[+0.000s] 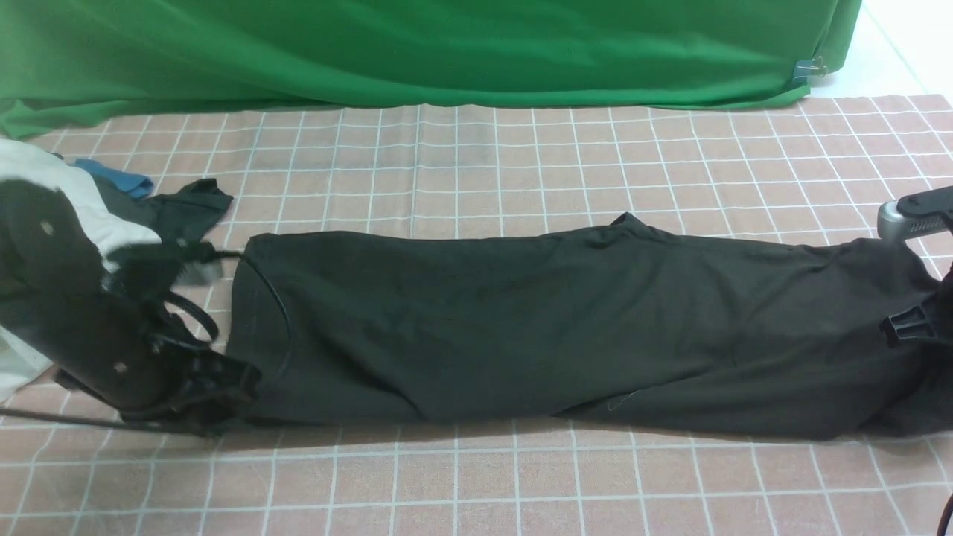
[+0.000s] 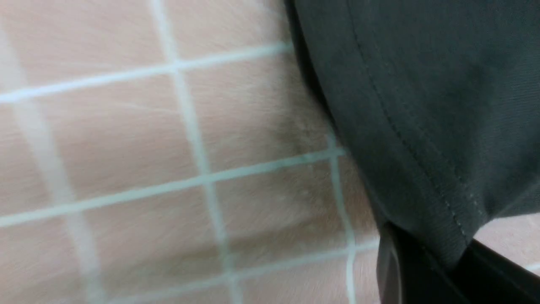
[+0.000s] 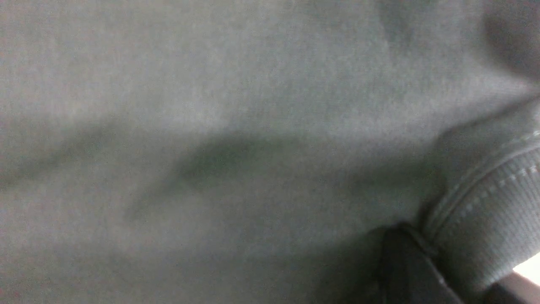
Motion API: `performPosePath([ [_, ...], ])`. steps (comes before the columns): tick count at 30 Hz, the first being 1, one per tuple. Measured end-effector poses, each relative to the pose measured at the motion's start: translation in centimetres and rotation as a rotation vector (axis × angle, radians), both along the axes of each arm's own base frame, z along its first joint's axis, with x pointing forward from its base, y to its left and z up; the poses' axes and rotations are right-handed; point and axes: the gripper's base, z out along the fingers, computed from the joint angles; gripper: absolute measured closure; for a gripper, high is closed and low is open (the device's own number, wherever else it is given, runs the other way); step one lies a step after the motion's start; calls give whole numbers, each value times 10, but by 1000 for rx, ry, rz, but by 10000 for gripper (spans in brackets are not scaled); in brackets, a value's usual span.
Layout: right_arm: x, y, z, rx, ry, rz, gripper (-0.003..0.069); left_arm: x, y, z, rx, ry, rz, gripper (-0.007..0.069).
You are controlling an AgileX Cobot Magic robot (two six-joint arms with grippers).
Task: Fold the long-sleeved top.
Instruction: Use the right arm to clamp the right edge of the fabric
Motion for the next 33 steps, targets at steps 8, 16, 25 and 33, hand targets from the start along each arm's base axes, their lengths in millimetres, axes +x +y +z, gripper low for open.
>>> performPosePath([
  [8, 0, -2, 0, 1, 3, 7, 587, -23, 5, 39, 55, -30, -7, 590],
  [16, -9, -27, -1, 36, 38, -113, 587, -27, 10, 40, 119, -2, -7, 590],
  [25, -7, -32, 3, 50, 27, -141, 587, -25, 5, 41, 55, -17, 15, 587],
  [33, -6, -32, 4, 54, 27, -132, 587, -31, 0, 40, 1, 43, 16, 478],
])
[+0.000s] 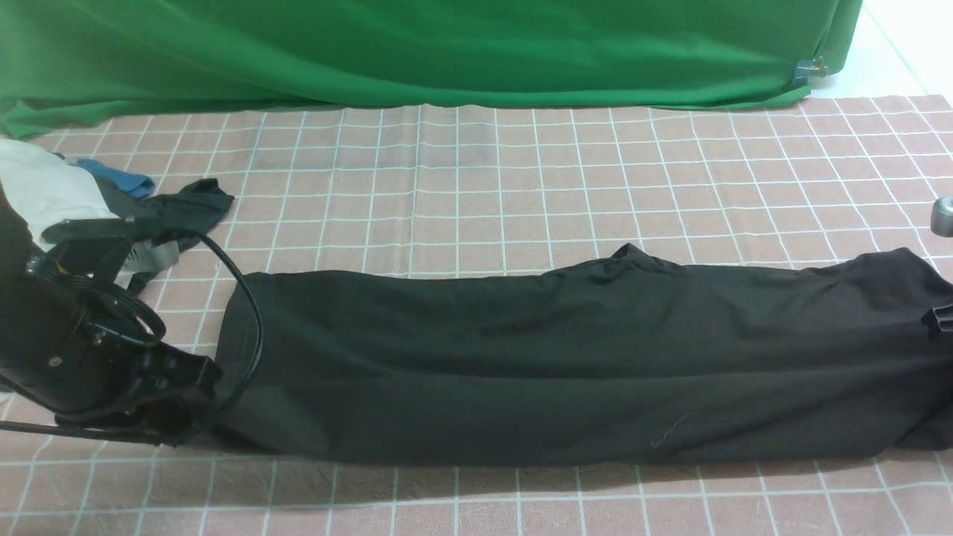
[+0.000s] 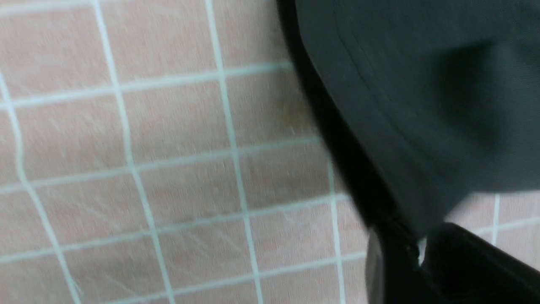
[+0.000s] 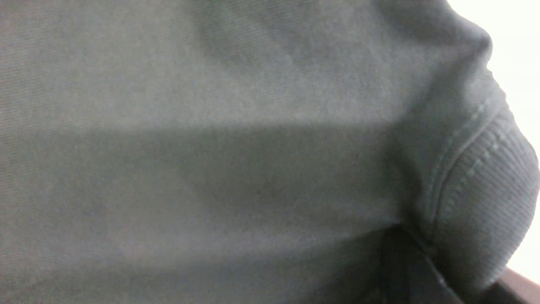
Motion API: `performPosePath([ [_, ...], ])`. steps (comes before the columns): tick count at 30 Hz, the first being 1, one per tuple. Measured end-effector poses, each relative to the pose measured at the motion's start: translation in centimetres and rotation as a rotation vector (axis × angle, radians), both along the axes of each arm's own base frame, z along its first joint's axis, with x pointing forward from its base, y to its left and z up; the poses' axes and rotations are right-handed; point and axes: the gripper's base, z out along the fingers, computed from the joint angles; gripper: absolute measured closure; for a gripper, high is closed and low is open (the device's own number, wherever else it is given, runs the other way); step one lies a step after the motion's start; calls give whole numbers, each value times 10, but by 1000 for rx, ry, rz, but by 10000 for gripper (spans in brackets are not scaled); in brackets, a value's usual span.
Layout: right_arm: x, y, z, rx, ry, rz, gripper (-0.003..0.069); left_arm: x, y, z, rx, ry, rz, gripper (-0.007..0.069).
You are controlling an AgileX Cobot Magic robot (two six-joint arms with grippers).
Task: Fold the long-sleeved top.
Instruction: Use the right arm to clamp the right edge of the fabric
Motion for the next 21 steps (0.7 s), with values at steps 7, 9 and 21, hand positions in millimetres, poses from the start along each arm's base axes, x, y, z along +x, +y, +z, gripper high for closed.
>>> performPosePath([
  [7, 0, 0, 0, 0, 1, 2, 588, -3, -1, 0, -16, 33, 24, 256],
  [9, 0, 0, 0, 1, 5, 2, 588, 0, -4, 1, -51, 5, 26, 223],
  [21, 0, 0, 0, 0, -5, 3, 588, 39, -106, -7, -162, -388, -418, 601],
])
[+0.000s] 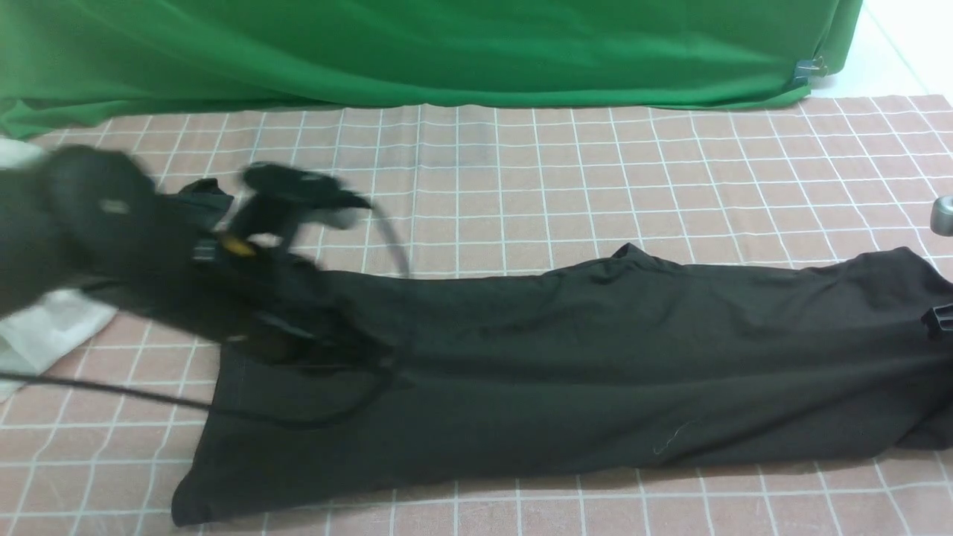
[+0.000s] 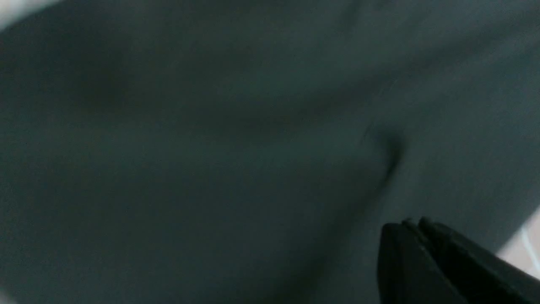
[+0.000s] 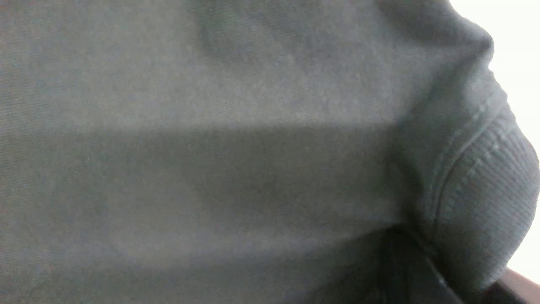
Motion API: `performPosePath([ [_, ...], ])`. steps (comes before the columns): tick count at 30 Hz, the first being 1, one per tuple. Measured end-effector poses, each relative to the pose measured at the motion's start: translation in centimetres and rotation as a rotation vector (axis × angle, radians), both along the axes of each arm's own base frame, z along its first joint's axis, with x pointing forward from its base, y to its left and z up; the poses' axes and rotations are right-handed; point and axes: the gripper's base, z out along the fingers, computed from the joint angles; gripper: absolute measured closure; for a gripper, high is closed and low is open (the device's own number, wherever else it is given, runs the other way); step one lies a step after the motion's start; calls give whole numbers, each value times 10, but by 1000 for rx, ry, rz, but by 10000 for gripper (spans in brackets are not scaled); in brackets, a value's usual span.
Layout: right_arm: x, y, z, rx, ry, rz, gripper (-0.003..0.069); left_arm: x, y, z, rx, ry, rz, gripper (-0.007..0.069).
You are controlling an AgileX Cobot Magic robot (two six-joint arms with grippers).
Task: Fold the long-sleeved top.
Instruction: Use the right arm to clamp the right edge of the fabric
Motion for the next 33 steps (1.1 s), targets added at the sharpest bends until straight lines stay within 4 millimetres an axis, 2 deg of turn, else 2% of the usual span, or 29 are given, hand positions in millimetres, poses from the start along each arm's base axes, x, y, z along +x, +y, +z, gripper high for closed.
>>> performPosePath([
  [4, 0, 0, 0, 0, -1, 0, 588, 32, -21, -18, 21, 14, -38, 608],
  [9, 0, 0, 0, 5, -4, -3, 588, 56, -21, -53, 120, 125, -94, 608],
  [11, 0, 0, 0, 7, -5, -5, 588, 66, -12, -68, 150, 149, -78, 608],
  [14, 0, 0, 0, 7, -6, -5, 588, 76, 0, -78, 156, 158, -39, 608],
  [20, 4, -4, 3, 3, -43, 4, 588, 100, 33, -80, 177, 31, 70, 608],
  [21, 6, -6, 6, 3, -58, 0, 588, 107, 44, -80, 190, -17, 100, 608],
  [22, 7, -6, 6, 2, -61, -1, 588, 107, 45, -80, 190, -21, 105, 608],
  [24, 9, -7, 11, -3, -58, 8, 588, 114, 60, -77, 196, -33, 147, 608],
  [27, 9, -7, 14, -2, -40, 16, 588, 114, 67, -69, 179, 1, 174, 608],
  [29, 8, -7, 18, 0, -20, 15, 588, 107, 64, -47, 139, 2, 179, 608],
  [31, 3, -7, 25, -1, -9, 13, 588, 97, 57, -16, 110, -58, 163, 608],
  [32, 2, -6, 26, -2, -9, 13, 588, 96, 57, -13, 108, -66, 162, 608],
  [33, -2, -6, 37, -7, -28, 12, 588, 84, 51, 15, 85, -135, 146, 608],
])
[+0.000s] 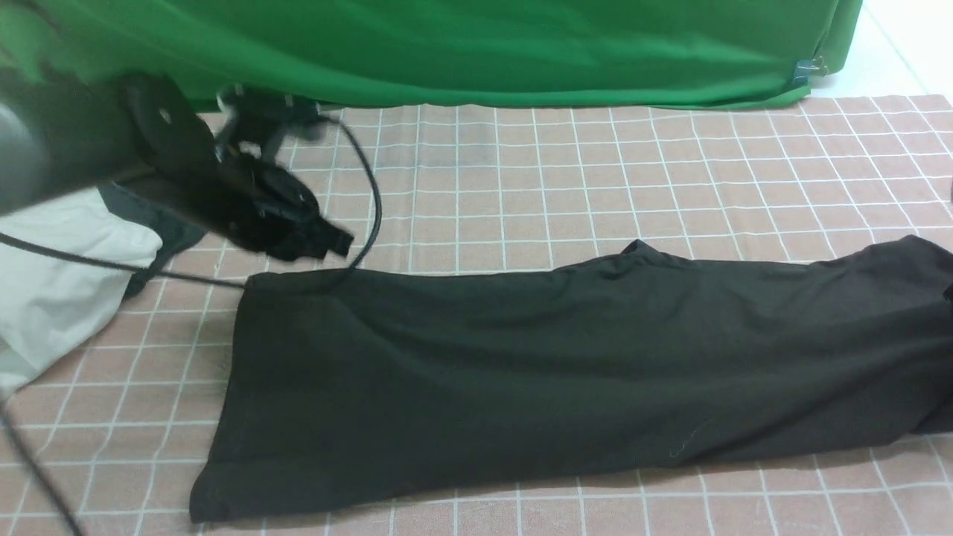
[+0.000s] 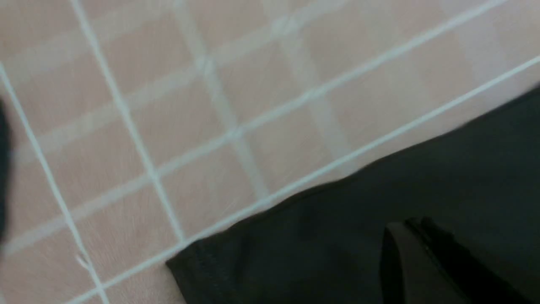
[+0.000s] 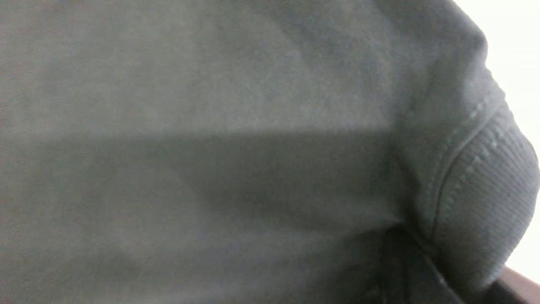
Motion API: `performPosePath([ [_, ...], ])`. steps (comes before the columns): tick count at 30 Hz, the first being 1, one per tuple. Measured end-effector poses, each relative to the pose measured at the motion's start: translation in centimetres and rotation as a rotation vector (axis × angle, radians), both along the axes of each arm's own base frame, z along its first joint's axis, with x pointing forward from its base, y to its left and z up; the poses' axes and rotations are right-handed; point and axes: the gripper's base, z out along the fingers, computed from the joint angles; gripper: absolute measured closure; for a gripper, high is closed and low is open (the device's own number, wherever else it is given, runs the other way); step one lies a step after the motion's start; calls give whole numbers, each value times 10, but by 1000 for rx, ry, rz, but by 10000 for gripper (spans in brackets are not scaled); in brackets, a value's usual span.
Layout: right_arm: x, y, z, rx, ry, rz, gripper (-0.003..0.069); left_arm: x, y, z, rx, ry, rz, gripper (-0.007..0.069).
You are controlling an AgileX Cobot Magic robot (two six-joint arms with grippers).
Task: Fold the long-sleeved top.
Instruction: Use the right arm to clamp the right edge of the fabric, then use the right arm to drag the right edge of the fabric to the left and folds it over the left edge
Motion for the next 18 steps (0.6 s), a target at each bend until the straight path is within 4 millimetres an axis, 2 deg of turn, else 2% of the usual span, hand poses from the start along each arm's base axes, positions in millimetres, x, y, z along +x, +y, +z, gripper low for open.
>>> performPosePath([
  [1, -3, 1, 8, -5, -21, 0, 588, -6, -3, 13, -8, -30, -9, 608],
  [2, -4, 1, 10, -7, -27, -1, 588, -8, -3, 16, -11, -38, -11, 608],
  [3, -6, 1, 17, -12, -47, -2, 588, -16, -6, 31, -21, -75, -21, 608],
  [5, -18, 5, 43, -17, -125, -12, 588, -39, -13, 65, -47, -140, -56, 608],
  [9, -35, 15, 71, 36, -219, -34, 588, -75, -14, 94, -67, -193, -94, 608],
  [14, -48, 40, 93, 137, -303, 12, 588, -115, -5, 100, -75, -222, -91, 608],
  [16, -51, 60, 102, 195, -341, 65, 588, -134, -1, 96, -84, -215, -82, 608],
  [17, -52, 62, 103, 201, -343, 69, 588, -138, -1, 95, -85, -215, -82, 608],
  [18, -52, 76, 107, 246, -360, 107, 588, -150, 2, 93, -90, -217, -79, 608],
])
